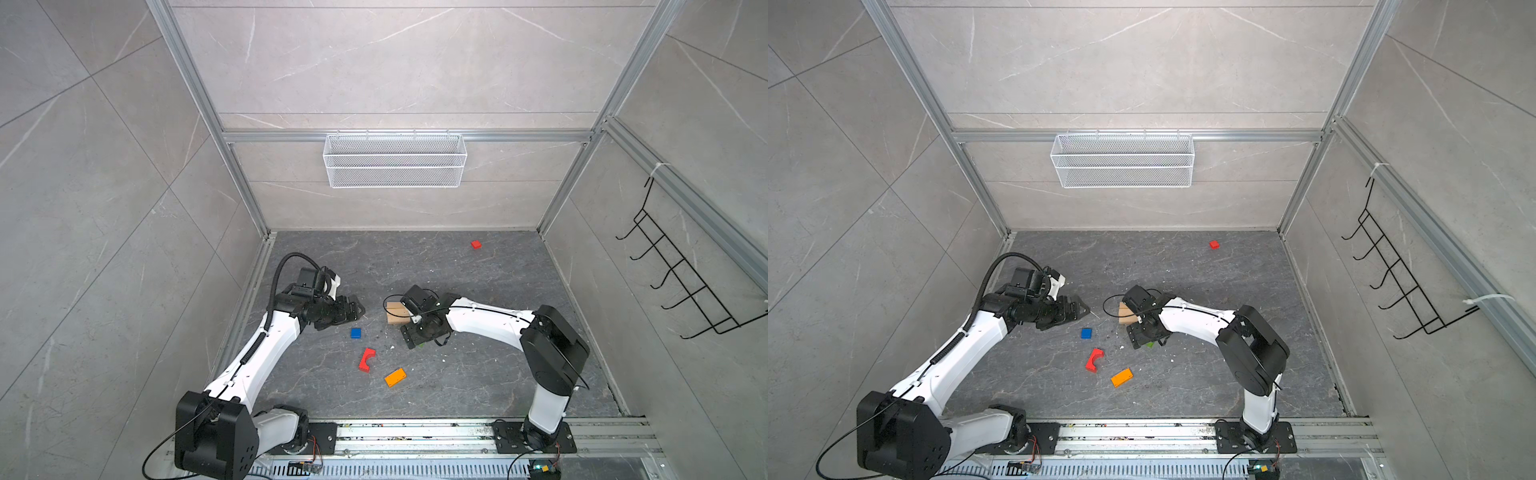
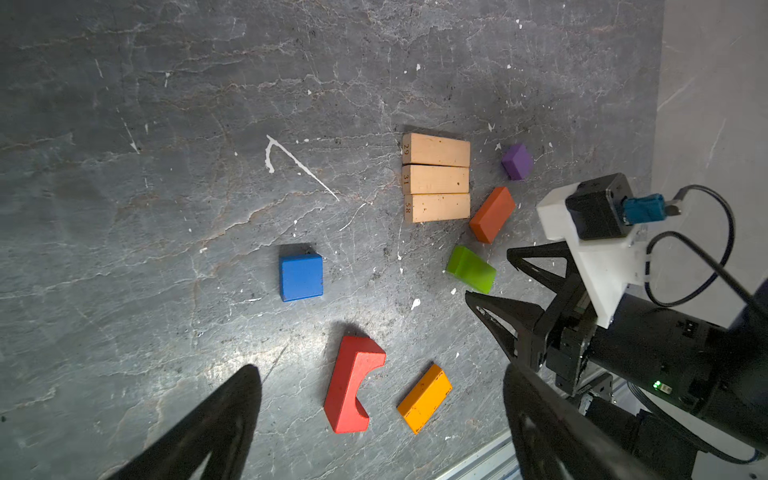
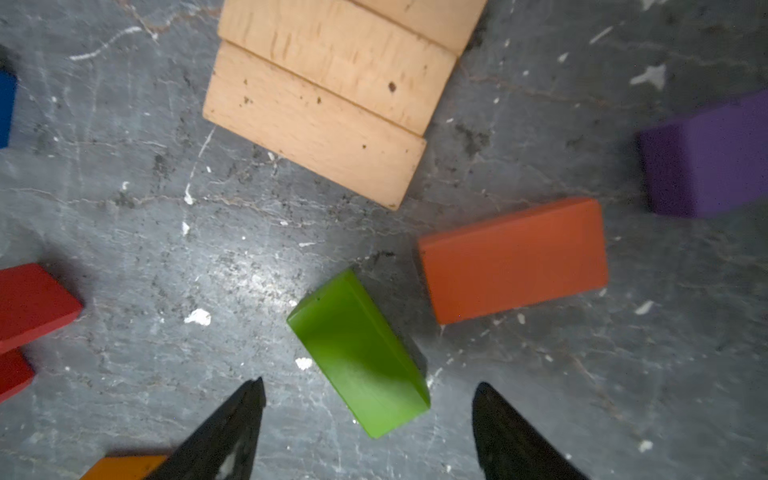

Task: Build the wood block tower

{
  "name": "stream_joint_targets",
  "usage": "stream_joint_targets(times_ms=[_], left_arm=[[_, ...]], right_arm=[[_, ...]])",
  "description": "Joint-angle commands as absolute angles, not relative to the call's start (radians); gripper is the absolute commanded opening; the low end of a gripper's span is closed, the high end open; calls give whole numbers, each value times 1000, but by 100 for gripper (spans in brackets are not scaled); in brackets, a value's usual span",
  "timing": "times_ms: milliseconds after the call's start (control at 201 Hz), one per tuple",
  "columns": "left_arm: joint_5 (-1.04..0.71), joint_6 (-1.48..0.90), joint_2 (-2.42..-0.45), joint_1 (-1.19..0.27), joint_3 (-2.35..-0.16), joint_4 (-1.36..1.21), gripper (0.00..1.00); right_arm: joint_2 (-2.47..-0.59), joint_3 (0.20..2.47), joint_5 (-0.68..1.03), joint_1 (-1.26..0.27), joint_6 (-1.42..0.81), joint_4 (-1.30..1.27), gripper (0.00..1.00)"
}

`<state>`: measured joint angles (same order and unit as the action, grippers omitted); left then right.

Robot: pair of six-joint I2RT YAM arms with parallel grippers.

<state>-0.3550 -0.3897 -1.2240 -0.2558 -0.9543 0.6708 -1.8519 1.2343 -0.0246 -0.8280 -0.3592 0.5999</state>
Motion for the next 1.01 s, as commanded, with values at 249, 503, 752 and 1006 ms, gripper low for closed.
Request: stream_joint_targets(times_ms=[249, 503, 752, 1006], left_arm=[[-338, -363, -1224, -256, -955, 673, 93], [-338, -365, -1224, -255, -948, 667, 93], [-328, -378, -1226, -262, -948, 661, 90], [-228, -427, -1225, -383, -979, 655, 86]], right_arm=[[-1931, 1308, -19, -865, -337, 629, 68], [-1917, 1285, 121, -866, -426, 613, 64], [-1867, 1259, 86, -865, -498, 601, 65], [-1729, 1174, -36, -846, -600, 551, 69]])
